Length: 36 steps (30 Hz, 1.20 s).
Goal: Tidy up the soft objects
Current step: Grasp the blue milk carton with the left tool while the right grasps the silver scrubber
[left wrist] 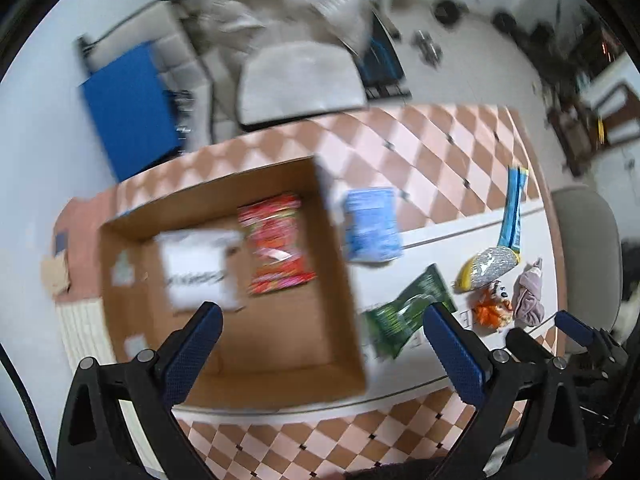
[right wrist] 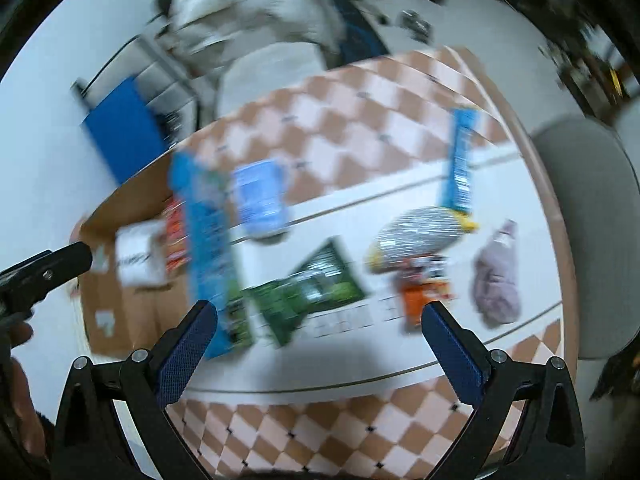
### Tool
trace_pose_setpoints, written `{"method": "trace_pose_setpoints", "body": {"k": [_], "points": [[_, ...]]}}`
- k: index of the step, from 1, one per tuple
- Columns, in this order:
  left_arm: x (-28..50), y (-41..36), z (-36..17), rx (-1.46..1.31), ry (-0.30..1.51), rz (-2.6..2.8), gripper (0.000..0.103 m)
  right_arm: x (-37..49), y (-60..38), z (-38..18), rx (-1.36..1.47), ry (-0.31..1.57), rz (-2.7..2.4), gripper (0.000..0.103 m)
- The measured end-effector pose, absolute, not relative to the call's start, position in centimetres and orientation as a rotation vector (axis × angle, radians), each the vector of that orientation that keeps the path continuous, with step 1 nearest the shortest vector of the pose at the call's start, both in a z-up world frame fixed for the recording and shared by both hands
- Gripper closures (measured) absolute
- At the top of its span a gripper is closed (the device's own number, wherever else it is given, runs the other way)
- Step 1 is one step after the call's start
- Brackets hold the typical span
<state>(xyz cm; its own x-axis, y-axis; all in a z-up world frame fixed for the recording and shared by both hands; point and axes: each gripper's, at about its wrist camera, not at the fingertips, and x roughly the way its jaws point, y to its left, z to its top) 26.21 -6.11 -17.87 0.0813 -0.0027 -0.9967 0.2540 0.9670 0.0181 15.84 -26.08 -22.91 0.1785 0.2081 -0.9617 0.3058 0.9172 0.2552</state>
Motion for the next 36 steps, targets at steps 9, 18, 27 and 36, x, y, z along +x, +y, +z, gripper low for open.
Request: {"method": "trace_pose_setpoints", "body": {"k": [9,18,27,36], "points": [[34.6,-16.8,-31.6,0.454,1.757,-0.152,0.000,17.1,-37.7,-30.3,0.519,1.521,-0.211,0.000],[35.1,-18.5,-40.1,0.614,1.891,-0.075,0.000,16.8,-40.6,-34.1,0.566,1.583,-0.227,0.000],[32.6,-18.8,-43.0,0.451,1.993,-0.098,0.000,17.9,-37.9,-37.8,0.833,1.608,-0.190,0.002],[29.7,-18.8,-41.9,0.260,1.980,-0.202,0.001,20.1,-36.1,-41.8,0.891,1.660,-0.246,0.046]]}}
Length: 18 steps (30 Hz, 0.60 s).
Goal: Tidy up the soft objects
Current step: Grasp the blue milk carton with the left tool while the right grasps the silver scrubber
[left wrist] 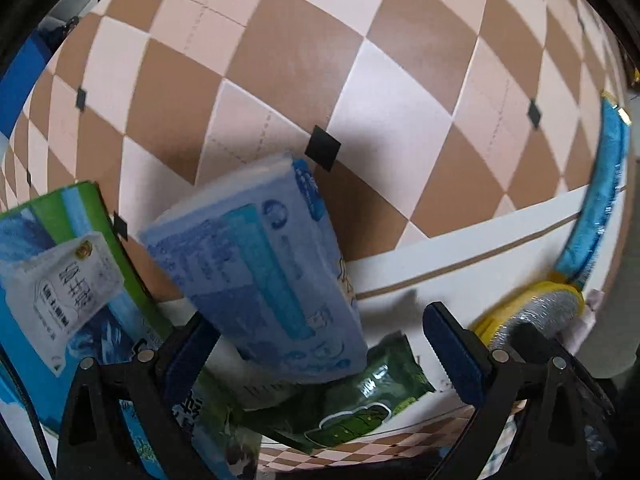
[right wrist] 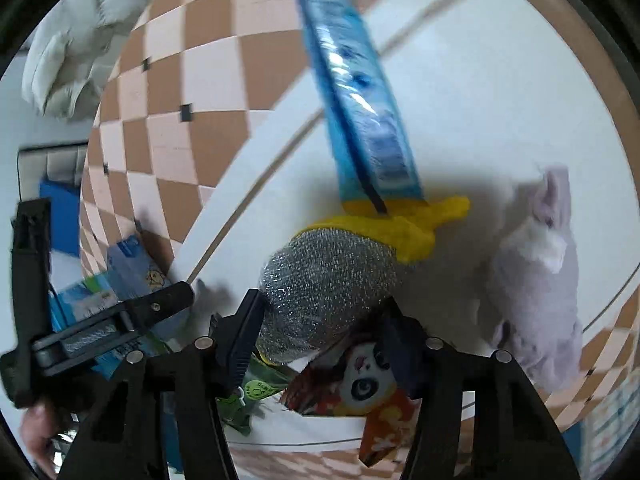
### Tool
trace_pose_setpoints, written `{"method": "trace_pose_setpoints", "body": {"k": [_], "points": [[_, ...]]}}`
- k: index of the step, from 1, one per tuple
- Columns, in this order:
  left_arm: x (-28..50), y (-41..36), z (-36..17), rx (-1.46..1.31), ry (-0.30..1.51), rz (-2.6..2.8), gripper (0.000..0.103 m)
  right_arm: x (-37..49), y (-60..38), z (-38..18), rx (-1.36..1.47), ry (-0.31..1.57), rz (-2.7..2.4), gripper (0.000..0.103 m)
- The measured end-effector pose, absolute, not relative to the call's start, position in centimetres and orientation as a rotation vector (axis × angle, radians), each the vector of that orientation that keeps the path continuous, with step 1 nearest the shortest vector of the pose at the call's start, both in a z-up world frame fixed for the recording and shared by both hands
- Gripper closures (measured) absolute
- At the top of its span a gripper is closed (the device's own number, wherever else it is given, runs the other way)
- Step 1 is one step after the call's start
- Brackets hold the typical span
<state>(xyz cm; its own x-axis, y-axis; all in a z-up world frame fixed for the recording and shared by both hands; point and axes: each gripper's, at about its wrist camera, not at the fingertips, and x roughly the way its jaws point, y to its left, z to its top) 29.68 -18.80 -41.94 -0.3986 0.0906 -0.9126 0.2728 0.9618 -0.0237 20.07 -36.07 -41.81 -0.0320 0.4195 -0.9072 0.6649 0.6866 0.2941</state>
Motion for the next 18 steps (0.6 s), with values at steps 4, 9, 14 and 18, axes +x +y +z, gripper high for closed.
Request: {"method": "trace_pose_setpoints", "body": {"k": [4,9,14,18], "points": [[29.1,-18.3,-41.2,0.226,1.964,-0.197,0.001,21.1,-34.9,-40.3,0.677,1.687,-0.211,0.049],[28.5,-16.5,-42.4,0.152,1.990,-0.147,0.002,21.6,-34.3,-40.8,0.710,1.719,-0.211,0.044],[29.2,-14.3,-43.1,0.119,1.975,-0.073,0.028,21.7,-33.9,-41.6,0.768,1.721,-0.231,0.041],[28.3,-13.4,-42.0,0.123,1.918,-0.063,0.058,21.4,-33.2,-42.4,0.802,1.712,-0.242,0.062]]}}
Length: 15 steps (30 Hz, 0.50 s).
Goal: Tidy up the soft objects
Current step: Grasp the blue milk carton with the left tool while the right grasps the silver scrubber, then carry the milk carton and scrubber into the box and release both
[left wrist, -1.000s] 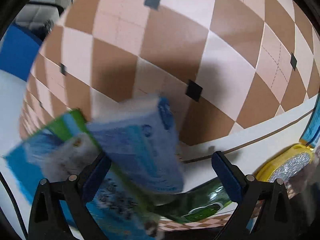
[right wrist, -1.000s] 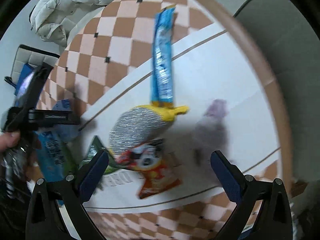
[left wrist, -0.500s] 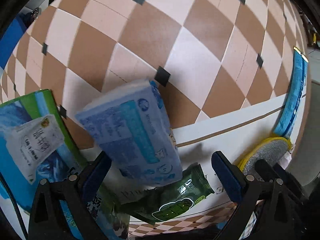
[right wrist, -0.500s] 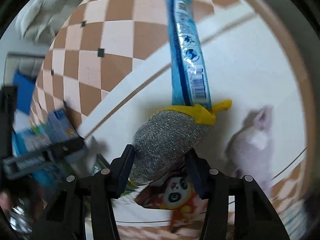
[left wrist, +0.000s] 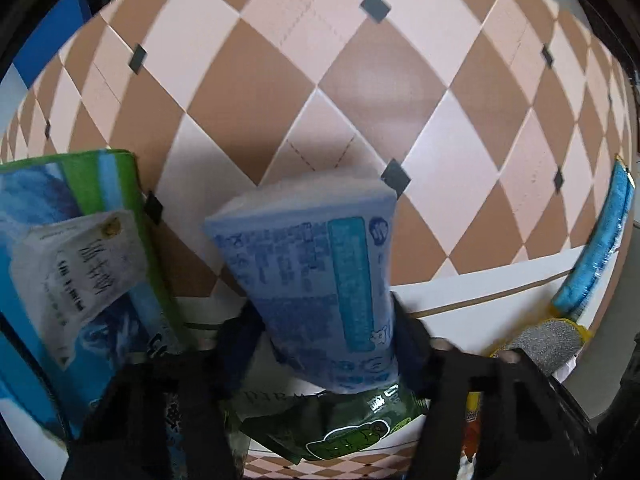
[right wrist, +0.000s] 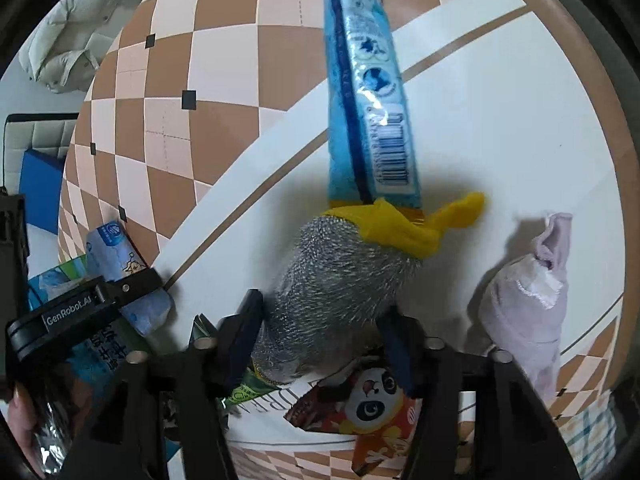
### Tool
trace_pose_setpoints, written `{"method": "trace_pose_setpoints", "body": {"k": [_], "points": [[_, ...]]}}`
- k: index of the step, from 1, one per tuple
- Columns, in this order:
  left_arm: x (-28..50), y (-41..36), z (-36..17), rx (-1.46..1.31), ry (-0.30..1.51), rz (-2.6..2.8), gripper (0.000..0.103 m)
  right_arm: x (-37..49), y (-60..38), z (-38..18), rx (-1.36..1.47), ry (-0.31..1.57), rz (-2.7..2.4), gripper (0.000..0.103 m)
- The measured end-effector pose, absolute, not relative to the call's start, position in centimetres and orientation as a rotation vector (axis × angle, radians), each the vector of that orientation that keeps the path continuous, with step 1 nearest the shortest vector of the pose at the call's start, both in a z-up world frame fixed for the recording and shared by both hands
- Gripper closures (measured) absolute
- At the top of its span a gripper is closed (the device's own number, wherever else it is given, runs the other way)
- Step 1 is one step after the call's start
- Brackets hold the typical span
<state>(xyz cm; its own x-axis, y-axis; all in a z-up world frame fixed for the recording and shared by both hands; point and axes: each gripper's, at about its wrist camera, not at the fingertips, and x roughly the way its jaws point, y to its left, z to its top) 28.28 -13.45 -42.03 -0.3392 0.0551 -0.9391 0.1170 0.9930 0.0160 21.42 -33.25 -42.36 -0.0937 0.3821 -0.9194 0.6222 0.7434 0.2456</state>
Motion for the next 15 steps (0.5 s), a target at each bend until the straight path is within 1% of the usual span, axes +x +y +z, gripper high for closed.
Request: {"method": "trace_pose_setpoints", "body": {"k": [1,3,7,9,15], "points": [[28.0,-13.5,-41.8,0.127,1.909,-0.077,0.062,21.4,-33.5,-42.4,0.786,1.707,-0.248,0.064],[27.0,-13.1,-41.1,0.147,1.881,-0.090,0.065,21.3,-32.9,-41.8,0.720,1.696,-0.248,0.067],[24.4,-13.5,-38.8,0.154,1.817,-0.136,0.067,21.1,-31.1,-39.7,0.665,1.677,-0.189,0.068],[23.1,-13.3,-37.1,0.152,1.777,-0.160,0.067,21.1,-30.0,-37.7,0.619,1.646,-0.153,0.068],[19.5,-10.4,-29.2,0.097,1.629,-0.236,0.067,21.0,-26.4,-30.0,0.500,1.545,-0.007,0.068]]}}
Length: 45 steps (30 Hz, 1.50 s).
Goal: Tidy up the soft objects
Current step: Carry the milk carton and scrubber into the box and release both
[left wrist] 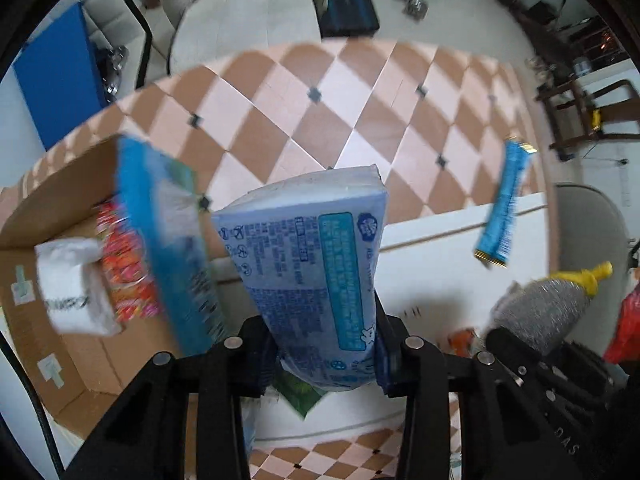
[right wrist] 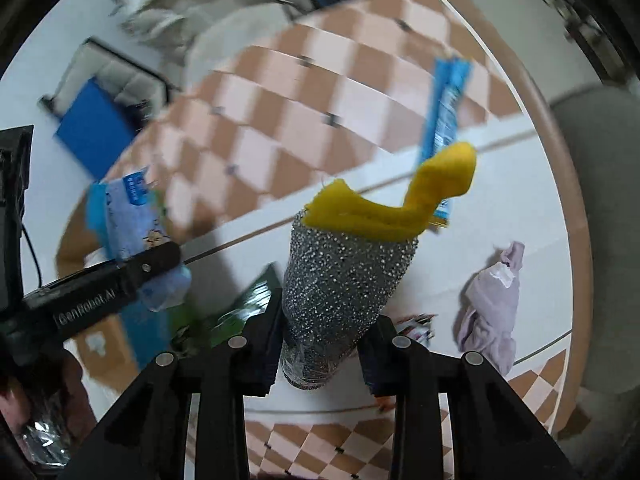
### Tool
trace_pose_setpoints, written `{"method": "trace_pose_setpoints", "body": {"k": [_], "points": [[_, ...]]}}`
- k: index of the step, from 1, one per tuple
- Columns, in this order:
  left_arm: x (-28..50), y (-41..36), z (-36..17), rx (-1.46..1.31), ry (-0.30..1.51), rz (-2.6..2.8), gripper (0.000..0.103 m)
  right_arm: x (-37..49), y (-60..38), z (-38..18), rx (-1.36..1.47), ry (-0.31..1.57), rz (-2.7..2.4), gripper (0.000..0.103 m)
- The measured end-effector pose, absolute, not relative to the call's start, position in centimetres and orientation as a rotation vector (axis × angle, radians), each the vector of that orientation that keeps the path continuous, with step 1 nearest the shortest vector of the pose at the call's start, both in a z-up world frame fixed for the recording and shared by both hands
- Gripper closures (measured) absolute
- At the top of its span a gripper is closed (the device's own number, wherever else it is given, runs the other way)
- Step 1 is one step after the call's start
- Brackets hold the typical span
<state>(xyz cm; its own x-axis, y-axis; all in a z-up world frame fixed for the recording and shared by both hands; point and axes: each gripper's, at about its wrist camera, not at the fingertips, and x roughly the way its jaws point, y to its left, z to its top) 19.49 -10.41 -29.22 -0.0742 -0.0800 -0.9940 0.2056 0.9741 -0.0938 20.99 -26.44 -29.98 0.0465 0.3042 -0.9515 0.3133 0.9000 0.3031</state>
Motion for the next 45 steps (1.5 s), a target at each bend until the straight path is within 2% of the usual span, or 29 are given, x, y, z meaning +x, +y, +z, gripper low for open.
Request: {"method": "trace_pose_setpoints", "body": {"k": [3,5,10,15,21,30,33,34,35,37,38,39,40,41,45], "points": [[23.2,-7.9,-23.7,0.049,1.550,-0.229,0.067,21.2,-24.4,-26.5,0.453,1.510,0.070,0.068],[23.1,-5.3,-21.4,0.009,1.521,-0.201,0.067,21.8,-22.7,-24.5,0.424,1.490,0.131,0.068],[23.6,3.3,-18.6,-0.017,1.478,-0.060,0.067,21.7,-15.5,-20.8,0.326,1.478,0.285,0.068],[24.9,11.7,-21.4,-0.036,1.515,0.091,0.067,22.8,-6.3,-21.4,0.232,1.510,0.359,0.068],[28.4,19.7,-24.4,-0.025,1.589,0.177,0.067,24.0,1.8,-25.2,0.138,1.603,0.368,0.068],[31.9,22.2,-30.1,0.002,1.682,0.175,0.067,24.4,5.0,-32.4,0.075,1.744,0.308,0.068],[32.3,22.1,-31.3,0.018,1.708,0.153,0.063,24.5,5.3,-33.7,0.060,1.768,0.294,0.066],[32.4,22.1,-31.6,0.012,1.719,0.143,0.059,24.5,5.4,-34.1,0.055,1.784,0.288,0.066],[32.4,22.1,-32.0,-0.002,1.730,0.133,0.056,24.6,5.5,-34.6,0.047,1.798,0.277,0.063],[32.4,22.3,-32.5,-0.037,1.756,0.120,0.050,24.7,5.8,-35.5,0.034,1.821,0.252,0.043],[32.5,22.3,-32.5,-0.050,1.747,0.114,0.046,24.7,5.7,-35.8,0.043,1.827,0.246,0.025],[32.5,22.4,-32.3,-0.044,1.731,0.122,0.031,24.8,5.5,-35.8,0.056,1.826,0.243,0.019],[32.5,22.5,-32.1,-0.027,1.713,0.135,0.018,24.8,5.4,-35.6,0.062,1.824,0.242,0.019],[32.5,22.7,-31.9,-0.040,1.703,0.129,0.018,24.9,5.3,-35.4,0.063,1.823,0.238,0.019],[32.0,22.9,-30.9,-0.080,1.692,0.116,0.009,25.1,5.0,-34.3,0.062,1.802,0.230,0.004]]}}
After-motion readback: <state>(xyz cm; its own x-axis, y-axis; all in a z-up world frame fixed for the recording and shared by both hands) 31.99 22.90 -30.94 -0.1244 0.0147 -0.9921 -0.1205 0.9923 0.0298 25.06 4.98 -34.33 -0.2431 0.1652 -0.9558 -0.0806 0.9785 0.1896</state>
